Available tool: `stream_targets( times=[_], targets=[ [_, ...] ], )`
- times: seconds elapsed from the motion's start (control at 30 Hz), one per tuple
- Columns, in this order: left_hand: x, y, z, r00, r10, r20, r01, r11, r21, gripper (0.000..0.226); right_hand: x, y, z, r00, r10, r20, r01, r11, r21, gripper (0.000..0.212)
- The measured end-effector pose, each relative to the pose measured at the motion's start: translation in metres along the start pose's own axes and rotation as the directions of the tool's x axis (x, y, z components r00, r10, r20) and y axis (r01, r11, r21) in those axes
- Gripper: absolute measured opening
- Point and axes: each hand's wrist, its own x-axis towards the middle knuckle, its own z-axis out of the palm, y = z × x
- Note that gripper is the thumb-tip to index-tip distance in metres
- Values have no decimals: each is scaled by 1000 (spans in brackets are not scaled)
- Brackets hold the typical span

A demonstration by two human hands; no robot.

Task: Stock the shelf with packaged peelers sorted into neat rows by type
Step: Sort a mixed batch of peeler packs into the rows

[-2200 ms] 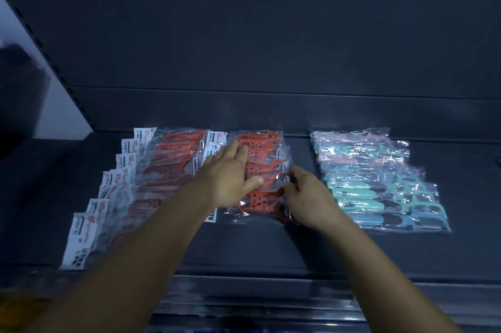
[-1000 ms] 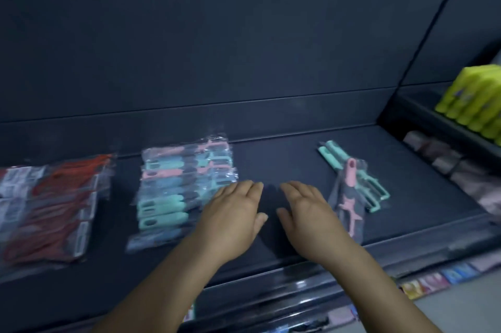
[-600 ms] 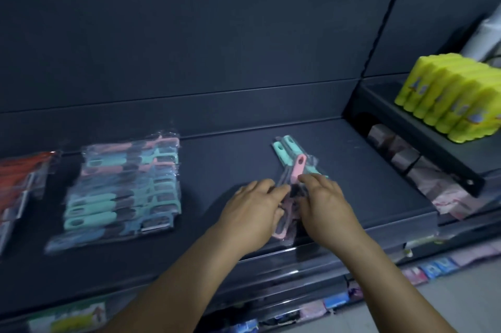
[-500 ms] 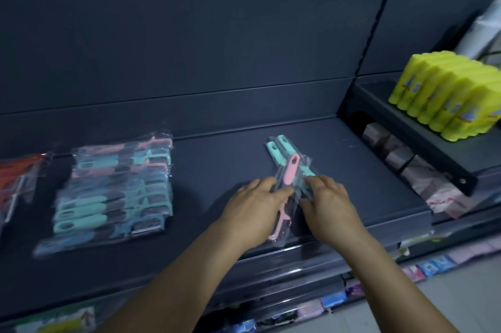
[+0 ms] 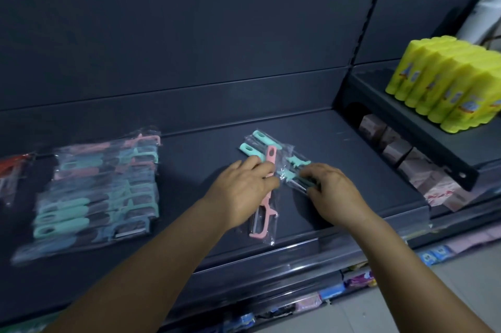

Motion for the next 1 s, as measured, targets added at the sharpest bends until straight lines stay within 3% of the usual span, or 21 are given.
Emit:
stream_targets(
  times=[0.27,0.4,0.5,0.6,0.73,0.83,1.0],
  targets=[
    [15,-19,1,987,153,45,-155,987,50,16,0,7,-4,999,12,-50,-9,997,73,38],
    [26,-19,0,985,157,78,-162,985,63,23,1,9,-9,998,50,-29,-46,991,128,32],
    [35,-17,1,991,137,1,-137,988,70,30,2,10,-13,993,100,-66,-79,961,264,27],
    [46,-18,2,995,98,-26,-98,995,0,61,3,9,-16,997,72,9,-72,966,249,49],
    [65,-33,-3,973,-6,230,18,999,-51,102,6,2,-12,982,65,178,-74,996,44,93],
    [72,-41,-4,947,-27,320,53,996,-73,103,10,1,-8,989,58,135,-56,998,-18,86],
    [59,-34,2,973,-42,229,55,997,-49,75,12,5,-10,994,63,88,-62,998,-13,67]
  ],
)
